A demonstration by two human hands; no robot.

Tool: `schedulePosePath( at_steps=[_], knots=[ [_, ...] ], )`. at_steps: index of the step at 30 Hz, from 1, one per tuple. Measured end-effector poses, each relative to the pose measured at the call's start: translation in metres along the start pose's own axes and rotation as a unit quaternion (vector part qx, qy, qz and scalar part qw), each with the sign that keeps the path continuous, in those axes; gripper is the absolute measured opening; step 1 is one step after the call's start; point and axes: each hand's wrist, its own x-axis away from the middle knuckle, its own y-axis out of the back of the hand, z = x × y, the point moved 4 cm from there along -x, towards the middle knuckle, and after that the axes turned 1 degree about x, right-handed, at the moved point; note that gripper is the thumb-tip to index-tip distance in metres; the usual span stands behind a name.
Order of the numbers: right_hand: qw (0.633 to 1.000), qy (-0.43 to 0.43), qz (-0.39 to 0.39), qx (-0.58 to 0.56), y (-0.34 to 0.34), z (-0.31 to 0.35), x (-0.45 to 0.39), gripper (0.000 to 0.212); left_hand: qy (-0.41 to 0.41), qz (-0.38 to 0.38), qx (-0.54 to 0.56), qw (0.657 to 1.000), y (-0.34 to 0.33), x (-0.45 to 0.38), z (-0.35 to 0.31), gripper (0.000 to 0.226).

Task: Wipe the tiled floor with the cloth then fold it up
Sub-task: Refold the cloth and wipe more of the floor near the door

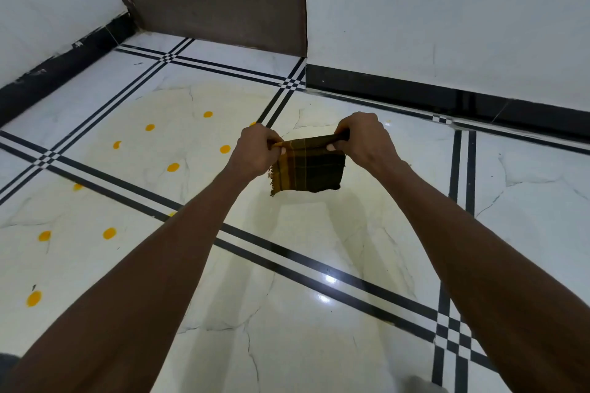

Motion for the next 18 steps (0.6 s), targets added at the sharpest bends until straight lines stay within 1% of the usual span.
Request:
schedulePosePath(
  at_steps=[2, 3, 4, 5, 7, 8, 10, 12, 14, 17, 18],
  knots=[
    [1.0, 0.006, 0.01, -0.01, -0.002, -0.001, -0.003, 0.038, 0.009, -0.015, -0.018, 1.0, 0.0, -0.001, 0.004, 0.02],
    [0.999, 0.008, 0.021, -0.04, -0.002, -0.003, -0.003, 0.039, 0.019, -0.03, -0.012, 0.999, 0.002, 0.0, 0.004, 0.021],
    [0.994, 0.003, 0.037, -0.101, -0.003, -0.006, -0.002, 0.039, 0.037, -0.045, 0.028, 0.998, 0.003, 0.001, 0.007, 0.022],
    [0.981, -0.01, 0.059, -0.184, -0.004, -0.01, 0.001, 0.038, 0.055, -0.055, 0.101, 0.992, 0.006, 0.002, 0.01, 0.023],
    [0.929, -0.038, 0.104, -0.353, -0.01, -0.016, 0.007, 0.037, 0.085, -0.042, 0.256, 0.962, 0.008, 0.005, 0.013, 0.023],
    [0.898, -0.051, 0.121, -0.42, -0.012, -0.017, 0.009, 0.037, 0.087, -0.037, 0.299, 0.949, 0.011, 0.003, 0.013, 0.024],
    [0.836, -0.079, 0.145, -0.523, -0.014, -0.008, 0.008, 0.035, 0.084, -0.035, 0.347, 0.933, 0.019, -0.002, 0.009, 0.03],
    [0.79, -0.112, 0.153, -0.583, -0.008, 0.009, 0.004, 0.034, 0.084, -0.045, 0.363, 0.927, 0.029, -0.005, 0.001, 0.032],
    [0.754, -0.135, 0.163, -0.622, 0.003, 0.027, 0.007, 0.036, 0.094, -0.065, 0.375, 0.92, 0.04, -0.005, -0.009, 0.033],
    [0.715, -0.155, 0.193, -0.654, 0.028, 0.055, 0.019, 0.051, 0.132, -0.088, 0.411, 0.898, 0.076, 0.0, -0.023, 0.041],
    [0.699, -0.165, 0.201, -0.666, 0.041, 0.069, 0.025, 0.053, 0.15, -0.088, 0.423, 0.889, 0.091, 0.003, -0.029, 0.043]
  ],
)
